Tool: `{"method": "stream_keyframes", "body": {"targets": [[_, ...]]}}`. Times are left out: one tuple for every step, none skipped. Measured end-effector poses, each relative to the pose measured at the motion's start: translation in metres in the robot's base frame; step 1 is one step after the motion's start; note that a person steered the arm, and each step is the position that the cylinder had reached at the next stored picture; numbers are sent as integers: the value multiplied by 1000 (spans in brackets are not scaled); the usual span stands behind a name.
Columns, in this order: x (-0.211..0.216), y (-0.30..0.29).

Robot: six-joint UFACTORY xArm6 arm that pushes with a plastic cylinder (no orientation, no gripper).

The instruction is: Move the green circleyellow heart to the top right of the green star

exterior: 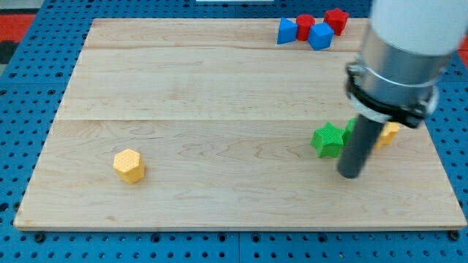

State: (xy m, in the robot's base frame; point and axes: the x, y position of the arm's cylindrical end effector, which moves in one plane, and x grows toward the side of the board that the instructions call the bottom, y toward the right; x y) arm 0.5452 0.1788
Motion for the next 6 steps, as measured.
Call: {"method": "stream_keyframes", "body": {"targets": [[-22, 79], [-59, 93], [-64, 74], [-61, 17], [-52, -17], [-14, -1]]}}
